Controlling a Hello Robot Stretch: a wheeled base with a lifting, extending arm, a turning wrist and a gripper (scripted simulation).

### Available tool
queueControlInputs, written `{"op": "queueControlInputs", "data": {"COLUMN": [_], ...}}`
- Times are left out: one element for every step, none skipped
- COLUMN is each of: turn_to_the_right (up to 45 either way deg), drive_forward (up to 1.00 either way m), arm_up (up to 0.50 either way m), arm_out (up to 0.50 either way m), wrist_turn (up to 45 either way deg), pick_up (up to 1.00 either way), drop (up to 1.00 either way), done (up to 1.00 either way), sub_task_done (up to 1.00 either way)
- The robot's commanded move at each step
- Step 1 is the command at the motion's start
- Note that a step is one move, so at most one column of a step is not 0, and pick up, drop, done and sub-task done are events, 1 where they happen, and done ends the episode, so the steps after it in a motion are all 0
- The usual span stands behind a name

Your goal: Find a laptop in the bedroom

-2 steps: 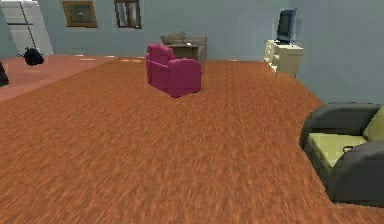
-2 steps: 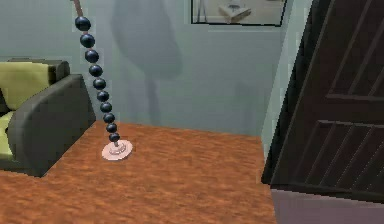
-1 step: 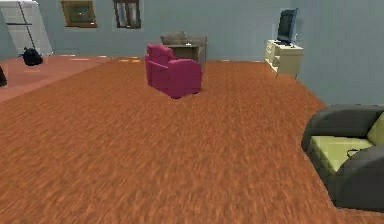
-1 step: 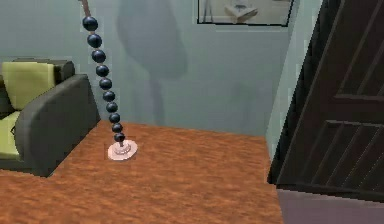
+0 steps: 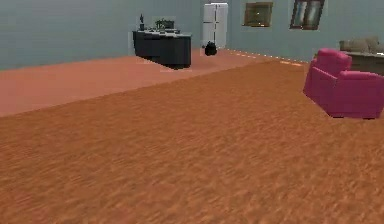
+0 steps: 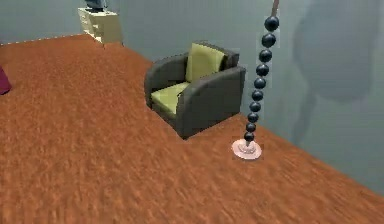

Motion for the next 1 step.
{"op": "queueControlInputs", "data": {"turn_to_the_right": [-39.0], "drive_forward": [0.0], "arm_up": [0.0], "arm_out": [0.0], "wrist_turn": [0.0], "pick_up": [0.0], "drop": [0.0], "done": [0.0], "sub_task_done": [0.0]}}
